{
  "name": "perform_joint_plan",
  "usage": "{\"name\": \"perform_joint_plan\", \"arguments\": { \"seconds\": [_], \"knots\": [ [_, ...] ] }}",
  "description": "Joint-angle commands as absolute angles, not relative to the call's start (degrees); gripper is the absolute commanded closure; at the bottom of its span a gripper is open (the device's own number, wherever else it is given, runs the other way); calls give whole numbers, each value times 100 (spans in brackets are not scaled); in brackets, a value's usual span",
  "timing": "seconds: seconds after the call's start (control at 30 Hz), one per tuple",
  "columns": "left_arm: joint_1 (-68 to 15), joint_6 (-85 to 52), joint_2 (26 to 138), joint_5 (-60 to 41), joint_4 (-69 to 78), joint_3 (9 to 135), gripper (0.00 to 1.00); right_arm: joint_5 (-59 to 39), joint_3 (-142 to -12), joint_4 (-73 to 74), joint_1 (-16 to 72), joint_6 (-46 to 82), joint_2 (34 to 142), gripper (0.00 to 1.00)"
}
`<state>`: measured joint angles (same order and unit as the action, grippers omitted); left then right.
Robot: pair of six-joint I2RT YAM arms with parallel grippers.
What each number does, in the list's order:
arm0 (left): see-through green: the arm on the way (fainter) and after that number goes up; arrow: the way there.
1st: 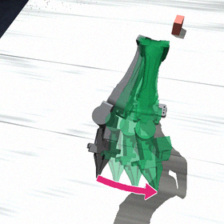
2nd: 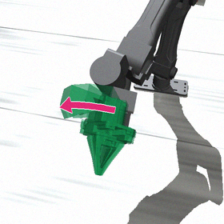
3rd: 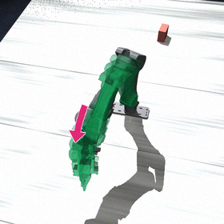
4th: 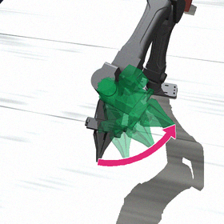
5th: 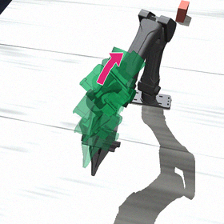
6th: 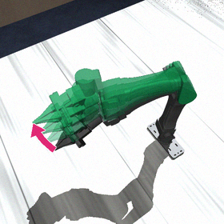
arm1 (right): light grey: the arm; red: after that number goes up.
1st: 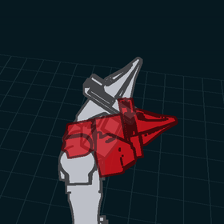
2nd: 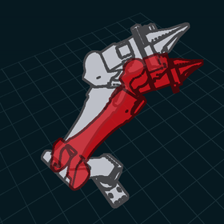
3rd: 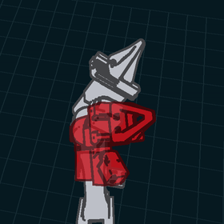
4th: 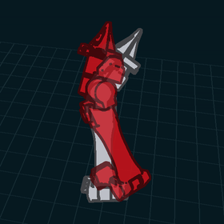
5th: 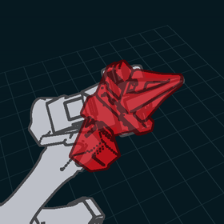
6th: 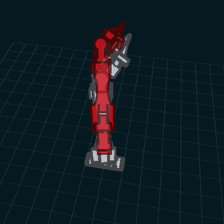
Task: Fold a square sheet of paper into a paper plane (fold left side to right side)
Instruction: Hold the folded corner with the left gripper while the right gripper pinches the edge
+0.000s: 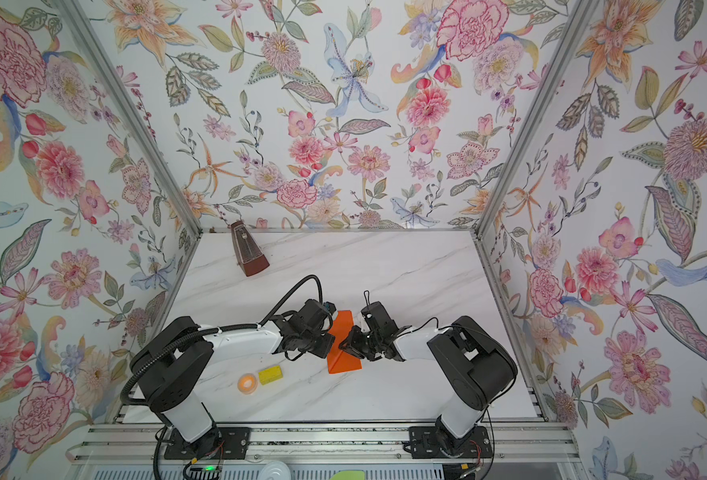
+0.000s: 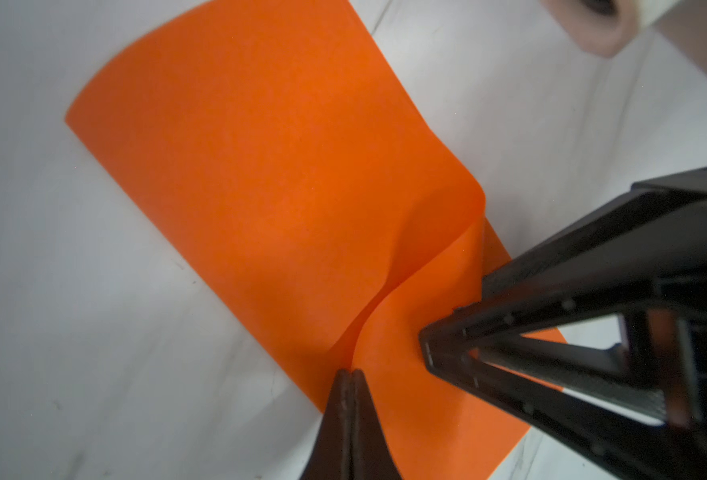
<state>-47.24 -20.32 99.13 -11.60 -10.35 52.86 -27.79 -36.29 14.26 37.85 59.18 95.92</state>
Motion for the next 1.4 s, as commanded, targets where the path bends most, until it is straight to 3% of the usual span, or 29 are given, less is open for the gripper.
{"name": "perform_joint_plan", "arguments": {
  "seconds": [0.0, 0.5, 0.73, 1.37],
  "knots": [
    [-4655, -1903, 10045, -1102, -1135, 5502, 100, -2575, -3438, 934, 3795, 5826, 9740, 82],
    [-4651, -1918, 9935, -905, -1354, 5462, 100, -2505, -3430, 791, 3779, 5788, 9650, 77],
    [-4652, -1914, 9818, -914, -1419, 5545, 100, -2487, -3428, 775, 3779, 5791, 9645, 83],
    [-4654, -1921, 10346, -895, -1473, 5463, 100, -2427, -3445, 567, 3775, 5765, 9495, 83]
  ]
}}
